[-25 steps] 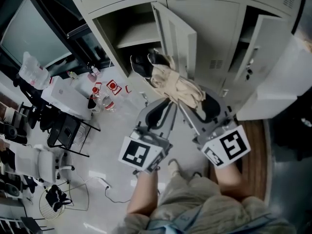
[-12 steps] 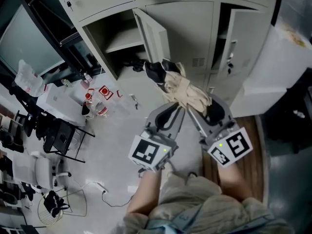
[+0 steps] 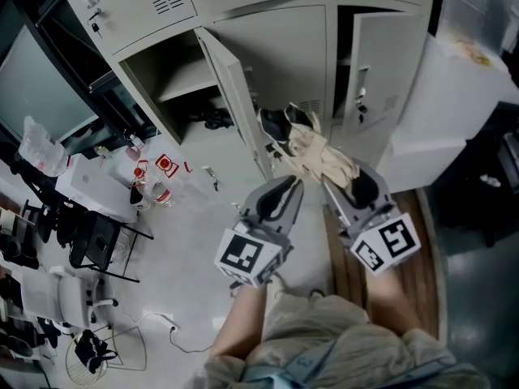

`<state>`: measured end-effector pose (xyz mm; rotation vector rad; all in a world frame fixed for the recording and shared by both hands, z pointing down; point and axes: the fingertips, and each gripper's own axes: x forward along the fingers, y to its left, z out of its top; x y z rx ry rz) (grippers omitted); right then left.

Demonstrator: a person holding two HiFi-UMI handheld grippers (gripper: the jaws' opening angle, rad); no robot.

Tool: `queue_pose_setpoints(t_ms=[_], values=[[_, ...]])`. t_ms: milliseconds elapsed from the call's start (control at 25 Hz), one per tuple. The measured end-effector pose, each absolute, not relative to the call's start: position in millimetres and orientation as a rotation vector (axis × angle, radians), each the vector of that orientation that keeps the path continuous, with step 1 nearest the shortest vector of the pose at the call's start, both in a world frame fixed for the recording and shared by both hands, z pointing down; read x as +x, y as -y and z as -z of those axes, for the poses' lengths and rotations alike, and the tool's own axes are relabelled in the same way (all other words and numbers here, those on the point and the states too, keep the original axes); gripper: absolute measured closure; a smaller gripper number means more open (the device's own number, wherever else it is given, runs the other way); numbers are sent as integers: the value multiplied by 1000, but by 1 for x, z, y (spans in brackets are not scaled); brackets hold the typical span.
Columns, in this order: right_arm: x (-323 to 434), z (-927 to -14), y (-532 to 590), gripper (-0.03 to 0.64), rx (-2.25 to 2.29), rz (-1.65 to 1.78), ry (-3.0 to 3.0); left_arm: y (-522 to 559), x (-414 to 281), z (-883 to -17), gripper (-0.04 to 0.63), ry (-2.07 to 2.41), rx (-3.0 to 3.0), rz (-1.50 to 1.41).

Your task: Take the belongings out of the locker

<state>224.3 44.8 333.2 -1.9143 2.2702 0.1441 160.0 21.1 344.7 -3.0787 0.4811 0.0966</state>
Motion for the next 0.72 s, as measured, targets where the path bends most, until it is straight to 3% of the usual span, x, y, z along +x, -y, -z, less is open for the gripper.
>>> queue_pose_setpoints(t_ms=[720], values=[[253, -342, -48, 411, -1961, -105, -2232, -12, 184, -357, 592, -495, -3109, -59]])
